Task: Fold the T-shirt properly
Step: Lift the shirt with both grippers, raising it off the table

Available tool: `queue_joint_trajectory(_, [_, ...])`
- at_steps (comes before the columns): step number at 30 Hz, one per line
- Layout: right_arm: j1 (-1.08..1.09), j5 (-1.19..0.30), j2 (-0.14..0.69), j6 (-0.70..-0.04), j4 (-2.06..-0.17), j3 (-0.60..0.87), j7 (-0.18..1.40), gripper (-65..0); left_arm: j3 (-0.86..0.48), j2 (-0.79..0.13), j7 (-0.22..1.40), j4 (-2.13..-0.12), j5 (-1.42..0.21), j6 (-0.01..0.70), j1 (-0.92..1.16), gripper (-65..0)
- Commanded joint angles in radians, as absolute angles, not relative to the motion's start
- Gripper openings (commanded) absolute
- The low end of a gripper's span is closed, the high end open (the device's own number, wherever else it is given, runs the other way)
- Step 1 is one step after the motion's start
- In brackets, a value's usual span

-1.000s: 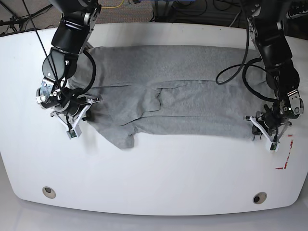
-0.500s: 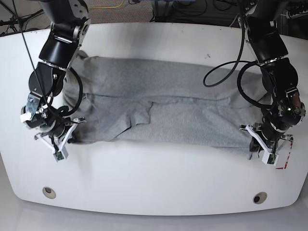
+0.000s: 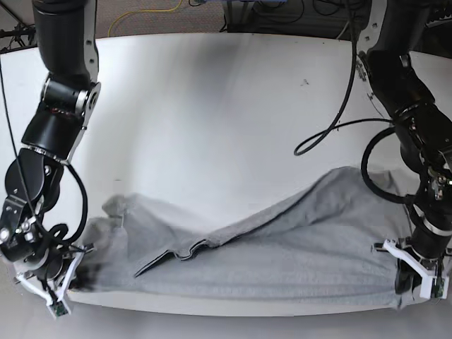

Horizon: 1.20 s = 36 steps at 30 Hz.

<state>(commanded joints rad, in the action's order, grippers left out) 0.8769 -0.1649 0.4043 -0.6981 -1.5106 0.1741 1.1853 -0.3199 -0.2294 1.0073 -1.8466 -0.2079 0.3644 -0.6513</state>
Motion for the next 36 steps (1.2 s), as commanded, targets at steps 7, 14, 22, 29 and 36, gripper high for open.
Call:
queue_joint_trajectory(7, [1.116,-0.165,0.463,-0.698,-1.509,0.038,1.213,-65.0,-0.32,-0.28,1.03,-1.845,-0.206,0.364,-0.9,-65.0])
queue_joint_trajectory(14, [1.319,-0.165,0.472,-0.698,-1.458,-0.042,1.23,-65.0,-0.32,-0.306,1.03,-1.784,-0.211,0.367,-1.107,-65.0])
queue_joint_trajectory(22, [1.371,-0.163,0.495,-0.698,-1.466,-0.033,1.296,-65.0,-0.321,-0.306,1.029,-1.742,-0.216,0.378,-1.107,-65.0])
queue_joint_trajectory(29, [1.196,-0.165,0.541,-0.698,-1.607,0.015,1.308,-65.0,-0.326,-0.303,1.029,-1.805,-0.216,0.426,-0.921,-65.0])
queue_joint_trajectory(36, [0.88,-0.165,0.544,-0.698,-1.768,0.14,1.308,-65.0,-0.328,-0.298,1.029,-1.888,-0.216,0.427,-0.682,-65.0])
